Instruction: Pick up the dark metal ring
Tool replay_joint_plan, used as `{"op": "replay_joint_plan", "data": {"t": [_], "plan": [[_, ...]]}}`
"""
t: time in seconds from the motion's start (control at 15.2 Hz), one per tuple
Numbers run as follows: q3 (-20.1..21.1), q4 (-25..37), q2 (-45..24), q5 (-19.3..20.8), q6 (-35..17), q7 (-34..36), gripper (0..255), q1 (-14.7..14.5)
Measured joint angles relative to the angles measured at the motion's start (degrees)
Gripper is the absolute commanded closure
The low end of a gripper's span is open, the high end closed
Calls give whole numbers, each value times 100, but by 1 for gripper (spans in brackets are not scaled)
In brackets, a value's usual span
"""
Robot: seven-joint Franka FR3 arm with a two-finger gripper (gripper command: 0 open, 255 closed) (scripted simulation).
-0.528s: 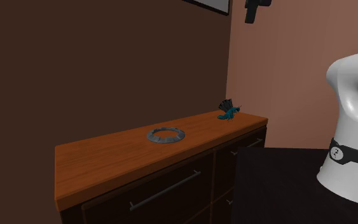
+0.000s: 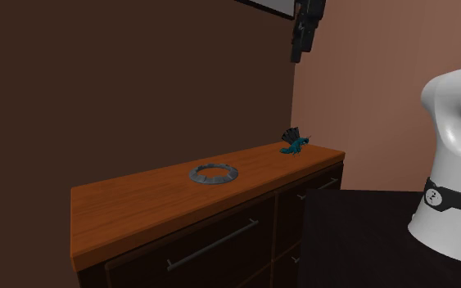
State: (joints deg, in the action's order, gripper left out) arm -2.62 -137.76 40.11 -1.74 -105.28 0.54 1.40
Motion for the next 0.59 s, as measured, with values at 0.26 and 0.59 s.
{"op": "replay_joint_plan", "data": {"t": [0.26, 0.59], "plan": [[-160, -171, -540, 66, -723, -156, 0, 73], [-409, -233, -1378, 109, -1632, -408, 0, 159]]}}
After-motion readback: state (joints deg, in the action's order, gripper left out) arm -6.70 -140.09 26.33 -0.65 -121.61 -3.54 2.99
